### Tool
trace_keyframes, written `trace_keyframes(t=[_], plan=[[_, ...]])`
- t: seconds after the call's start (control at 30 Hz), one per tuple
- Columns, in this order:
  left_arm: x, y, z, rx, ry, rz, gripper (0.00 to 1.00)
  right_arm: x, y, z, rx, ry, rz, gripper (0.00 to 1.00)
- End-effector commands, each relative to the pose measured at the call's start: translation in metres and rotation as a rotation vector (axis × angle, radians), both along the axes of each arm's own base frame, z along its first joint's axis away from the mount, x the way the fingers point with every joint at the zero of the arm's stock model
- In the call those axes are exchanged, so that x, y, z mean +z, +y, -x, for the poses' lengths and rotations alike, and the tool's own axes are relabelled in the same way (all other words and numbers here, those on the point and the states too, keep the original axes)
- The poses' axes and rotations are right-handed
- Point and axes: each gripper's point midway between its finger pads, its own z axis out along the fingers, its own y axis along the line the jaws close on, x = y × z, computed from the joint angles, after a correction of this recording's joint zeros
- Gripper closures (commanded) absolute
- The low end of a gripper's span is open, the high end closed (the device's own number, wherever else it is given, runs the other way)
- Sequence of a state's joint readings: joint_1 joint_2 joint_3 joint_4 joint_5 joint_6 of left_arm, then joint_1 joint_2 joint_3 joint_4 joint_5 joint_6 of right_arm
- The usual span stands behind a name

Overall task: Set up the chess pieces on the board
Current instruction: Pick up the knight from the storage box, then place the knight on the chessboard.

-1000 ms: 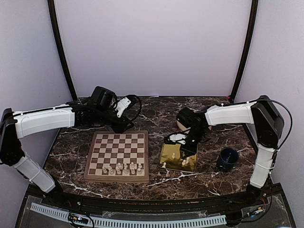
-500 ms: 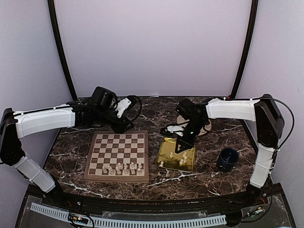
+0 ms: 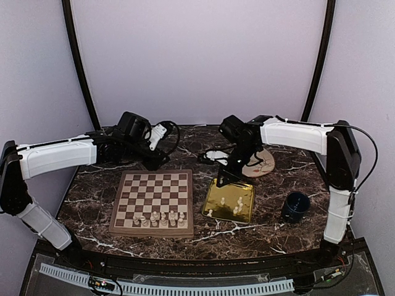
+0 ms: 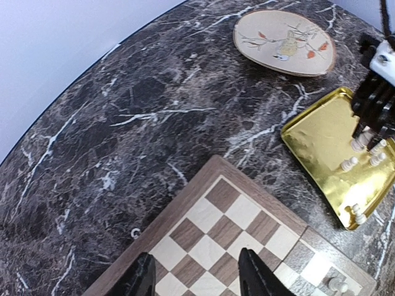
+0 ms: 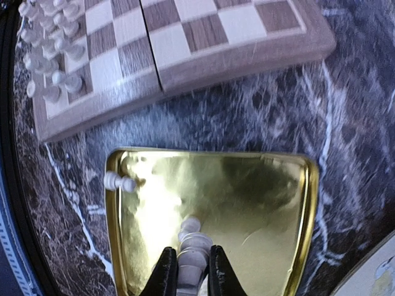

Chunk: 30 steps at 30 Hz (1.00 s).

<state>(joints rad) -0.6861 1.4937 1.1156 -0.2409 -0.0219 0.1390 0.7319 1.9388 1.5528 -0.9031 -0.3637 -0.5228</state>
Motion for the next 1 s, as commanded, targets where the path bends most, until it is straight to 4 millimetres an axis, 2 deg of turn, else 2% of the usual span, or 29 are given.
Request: trace_keyframes(t=[0.0,0.1,0.13,0.17,0.27,0.4,0.6,0.73,0.97], plan=[[0.032,0.037,-0.021,0.188,-0.077,0.021,0.50,0.017,0.041,0.004,0.075,-0.063,-0.008,0.93],[0.041,0.049,-0.025,0.237,-0.101,0.041,0.48,0.014,0.068,0.006,0.110,-0.079,0.007,0.92],[0.044,0.061,-0.031,0.269,-0.110,0.042,0.48,0.012,0.076,0.007,0.118,-0.083,0.012,0.92],[0.045,0.065,-0.032,0.282,-0.117,0.041,0.48,0.011,0.084,0.008,0.129,-0.086,0.017,0.92],[0.050,0.071,-0.032,0.300,-0.136,0.036,0.48,0.007,0.106,0.015,0.161,-0.087,0.028,0.92],[0.057,0.074,-0.031,0.306,-0.156,0.043,0.48,-0.006,0.124,0.025,0.192,-0.079,0.045,0.92],[0.063,0.076,-0.028,0.301,-0.170,0.051,0.48,-0.024,0.131,0.039,0.226,-0.055,0.072,0.92],[0.064,0.076,-0.027,0.298,-0.169,0.053,0.48,-0.032,0.131,0.039,0.221,-0.049,0.083,0.90],[0.059,0.075,-0.027,0.289,-0.161,0.043,0.48,-0.020,0.131,0.035,0.206,-0.075,0.070,0.77]])
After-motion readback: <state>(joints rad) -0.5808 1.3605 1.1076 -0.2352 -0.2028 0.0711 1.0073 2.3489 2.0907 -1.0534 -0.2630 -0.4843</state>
